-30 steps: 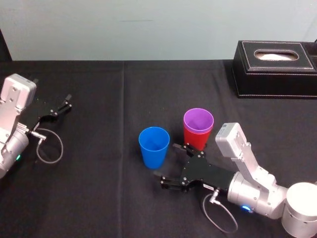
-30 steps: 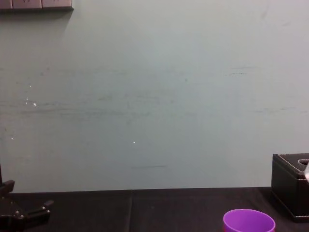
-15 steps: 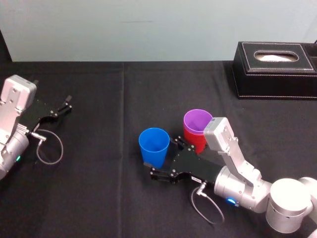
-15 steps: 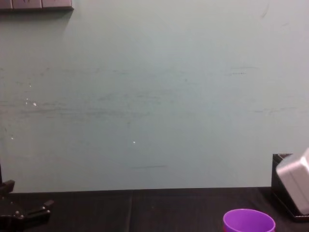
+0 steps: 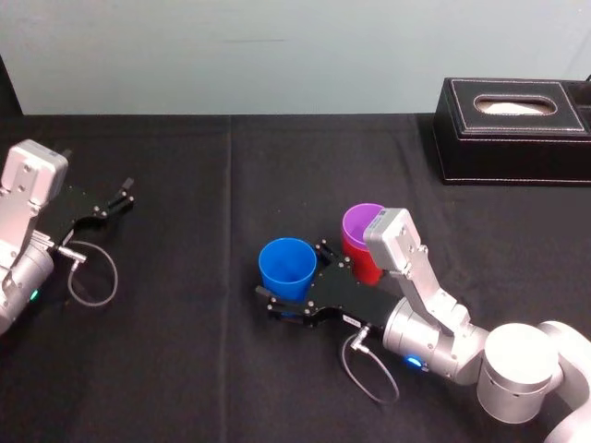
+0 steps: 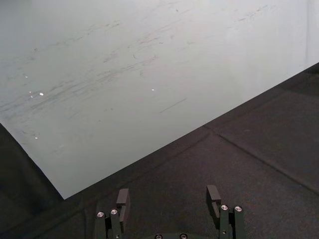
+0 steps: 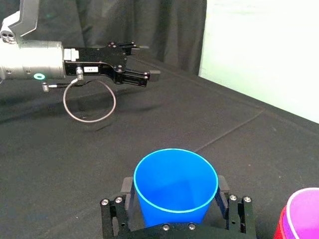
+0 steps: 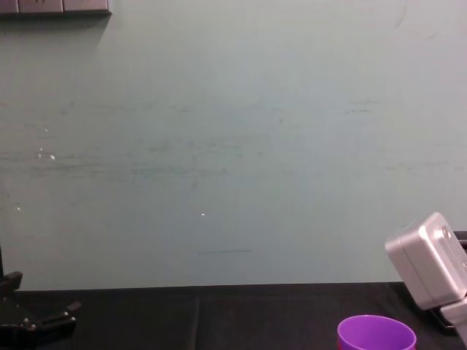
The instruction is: Stack the three plastic cups sequentially using one hand.
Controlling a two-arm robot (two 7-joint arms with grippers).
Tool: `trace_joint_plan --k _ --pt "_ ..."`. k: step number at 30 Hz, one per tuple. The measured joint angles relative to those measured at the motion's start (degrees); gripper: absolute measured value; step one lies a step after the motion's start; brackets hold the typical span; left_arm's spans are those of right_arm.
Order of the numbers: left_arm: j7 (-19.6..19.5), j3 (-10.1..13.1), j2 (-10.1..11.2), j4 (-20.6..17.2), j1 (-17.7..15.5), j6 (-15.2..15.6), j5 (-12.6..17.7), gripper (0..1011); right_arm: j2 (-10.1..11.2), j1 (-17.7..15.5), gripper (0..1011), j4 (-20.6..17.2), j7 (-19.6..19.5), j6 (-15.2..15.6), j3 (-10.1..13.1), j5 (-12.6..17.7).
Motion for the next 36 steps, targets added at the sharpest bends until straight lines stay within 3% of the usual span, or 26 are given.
trace_joint_plan --k 8,18,26,30,36 --pt "0.0 0.0 0.0 0.0 0.0 0.0 0.0 1005 0.1 0.0 995 -0.1 0.0 0.0 0.0 0.0" --pt "0.0 0.0 0.0 0.0 0.0 0.0 0.0 1005 0.1 -0.1 775 -0.1 0.0 0.0 0.0 0.0" --pt "0.0 0.0 0.0 0.0 0.0 0.0 0.0 1005 0.2 -0.1 738 -0.2 0.0 -0.1 0.0 0.0" --pt "0.0 0.0 0.0 0.0 0.0 0.0 0.0 1005 0.9 -0.4 735 -2.1 0.4 0.7 0.3 0.0" --pt "0.0 0.0 0.0 0.0 0.0 0.0 0.0 1005 2.6 -0.5 735 -6.9 1.4 4.4 1.0 1.1"
